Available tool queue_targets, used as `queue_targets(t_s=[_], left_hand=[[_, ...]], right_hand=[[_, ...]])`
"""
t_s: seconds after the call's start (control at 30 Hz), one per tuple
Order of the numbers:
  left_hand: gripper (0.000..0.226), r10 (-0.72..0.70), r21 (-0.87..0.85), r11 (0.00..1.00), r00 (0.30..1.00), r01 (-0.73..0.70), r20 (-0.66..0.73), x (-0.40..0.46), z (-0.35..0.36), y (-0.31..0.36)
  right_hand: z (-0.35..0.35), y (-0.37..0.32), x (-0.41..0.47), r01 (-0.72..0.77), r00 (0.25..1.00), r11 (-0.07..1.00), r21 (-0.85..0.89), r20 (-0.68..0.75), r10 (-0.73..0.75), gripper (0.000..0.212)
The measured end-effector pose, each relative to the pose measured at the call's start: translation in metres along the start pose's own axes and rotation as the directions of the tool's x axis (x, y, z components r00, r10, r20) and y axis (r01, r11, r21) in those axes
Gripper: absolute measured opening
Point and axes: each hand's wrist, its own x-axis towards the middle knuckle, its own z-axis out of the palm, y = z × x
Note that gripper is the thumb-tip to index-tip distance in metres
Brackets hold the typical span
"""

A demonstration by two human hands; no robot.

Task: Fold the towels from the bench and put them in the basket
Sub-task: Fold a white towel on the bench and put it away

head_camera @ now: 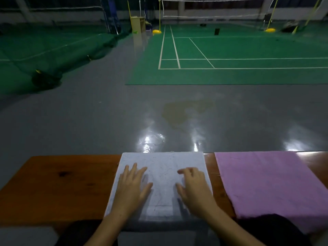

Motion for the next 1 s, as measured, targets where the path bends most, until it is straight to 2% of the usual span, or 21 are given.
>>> queue_targets(t_s=[0.07,0.1,0.2,0.33,0.43,0.57,0.63,0.7,0.77,0.83,0.93,1.0], left_hand=[[0.106,-0.049,0.123,0.991,0.998,0.044,0.043,-0.004,0.008,-0.003],[0.108,-0.062,0.162,0.985,0.997,0.055,0.042,-0.005,0.009,-0.004],[0.097,-0.065,0.219,0.974,0.998,0.063,0.001,-0.008,0.007,-0.008],[0.098,-0.072,0.241,0.968,0.997,0.070,-0.003,-0.011,0.003,-0.006],[0.102,-0.083,0.219,0.972,0.997,0.081,0.001,-0.012,0.001,-0.003],[0.091,-0.110,0.249,0.961,0.993,0.120,-0.052,-0.010,0.004,0.003],[0.082,-0.137,0.302,0.938,0.982,0.170,-0.129,-0.013,0.005,0.009],[0.070,-0.138,0.337,0.921,0.971,0.198,-0.194,-0.014,0.006,0.018],[0.057,-0.029,0.288,0.953,0.974,0.096,-0.226,-0.007,0.007,0.034],[0.044,0.128,0.152,0.984,0.961,-0.092,-0.245,0.004,0.009,0.059],[0.032,0.279,-0.033,0.957,0.942,-0.290,-0.188,0.013,0.016,0.103],[0.028,0.323,-0.155,0.928,0.940,-0.337,-0.107,0.015,0.022,0.121]], right_hand=[[0.018,0.001,-0.016,-0.052,0.988,0.985,-0.164,0.137,0.075,0.072],[0.023,0.006,-0.021,-0.057,0.982,0.968,-0.246,0.160,0.099,0.080],[0.020,0.024,-0.028,-0.105,0.987,0.921,-0.374,0.074,0.143,0.092],[0.002,0.042,-0.029,-0.151,0.984,0.918,-0.366,0.037,0.177,0.106],[-0.004,0.049,-0.036,-0.217,0.976,0.901,-0.374,-0.056,0.212,0.094],[-0.016,0.050,-0.037,-0.329,0.938,0.878,-0.347,-0.227,0.262,0.053],[-0.019,0.056,-0.033,-0.363,0.920,0.893,-0.267,-0.255,0.298,0.042],[-0.021,0.061,-0.028,-0.365,0.918,0.922,-0.130,-0.215,0.334,0.042],[-0.024,0.062,-0.025,-0.354,0.925,0.934,-0.044,-0.166,0.343,0.036],[-0.027,0.061,-0.021,-0.328,0.937,0.944,0.016,-0.122,0.328,0.026],[-0.033,0.055,-0.022,-0.284,0.948,0.943,0.175,-0.093,0.303,0.017],[-0.033,0.055,-0.021,-0.264,0.946,0.917,0.297,-0.104,0.306,0.012]])
